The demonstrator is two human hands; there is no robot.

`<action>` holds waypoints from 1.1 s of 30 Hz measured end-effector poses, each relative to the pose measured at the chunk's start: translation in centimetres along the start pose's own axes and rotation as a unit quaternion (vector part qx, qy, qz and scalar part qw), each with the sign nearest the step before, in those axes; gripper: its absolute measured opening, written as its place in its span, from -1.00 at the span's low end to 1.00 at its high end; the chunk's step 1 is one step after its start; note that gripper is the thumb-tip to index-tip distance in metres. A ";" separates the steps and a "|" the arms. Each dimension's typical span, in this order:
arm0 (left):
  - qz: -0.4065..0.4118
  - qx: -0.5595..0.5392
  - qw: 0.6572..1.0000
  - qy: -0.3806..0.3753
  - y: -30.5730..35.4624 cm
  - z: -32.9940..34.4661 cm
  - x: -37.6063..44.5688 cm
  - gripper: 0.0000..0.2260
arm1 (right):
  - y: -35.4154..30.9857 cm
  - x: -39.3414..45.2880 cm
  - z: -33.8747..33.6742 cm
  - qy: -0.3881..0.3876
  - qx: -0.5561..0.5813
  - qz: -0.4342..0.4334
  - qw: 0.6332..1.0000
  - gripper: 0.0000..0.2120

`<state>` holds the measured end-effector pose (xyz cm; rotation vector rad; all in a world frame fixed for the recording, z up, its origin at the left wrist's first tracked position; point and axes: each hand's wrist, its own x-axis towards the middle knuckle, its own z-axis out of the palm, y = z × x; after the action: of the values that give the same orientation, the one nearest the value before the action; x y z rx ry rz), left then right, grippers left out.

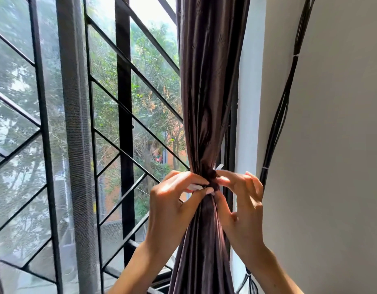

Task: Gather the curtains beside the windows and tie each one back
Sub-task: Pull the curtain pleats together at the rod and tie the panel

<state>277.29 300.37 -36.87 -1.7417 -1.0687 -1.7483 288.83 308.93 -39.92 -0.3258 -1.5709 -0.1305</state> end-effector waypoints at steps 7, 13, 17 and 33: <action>0.005 0.038 0.998 0.040 0.7 -0.3 -0.5 -0.91 | -1.4 0.0 -0.4 -0.019 -0.026 0.021 0.999 -0.77; -0.043 0.043 0.997 0.039 1.1 -0.4 -0.8 -0.89 | -1.7 0.2 -1.0 -0.050 -0.031 0.010 0.998 -0.83; -0.073 0.017 0.996 0.049 1.8 -0.1 -1.0 -0.89 | -1.9 1.4 -1.6 -0.067 -0.027 -0.003 0.997 -0.79; -0.198 -0.084 0.974 0.067 1.2 0.5 -0.3 -0.92 | -0.4 0.7 -1.3 0.009 -0.006 -0.049 0.999 -0.87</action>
<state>278.51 299.96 -36.97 -1.5507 -1.3105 -2.2213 289.96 308.29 -39.11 -0.2565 -1.5693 -0.2176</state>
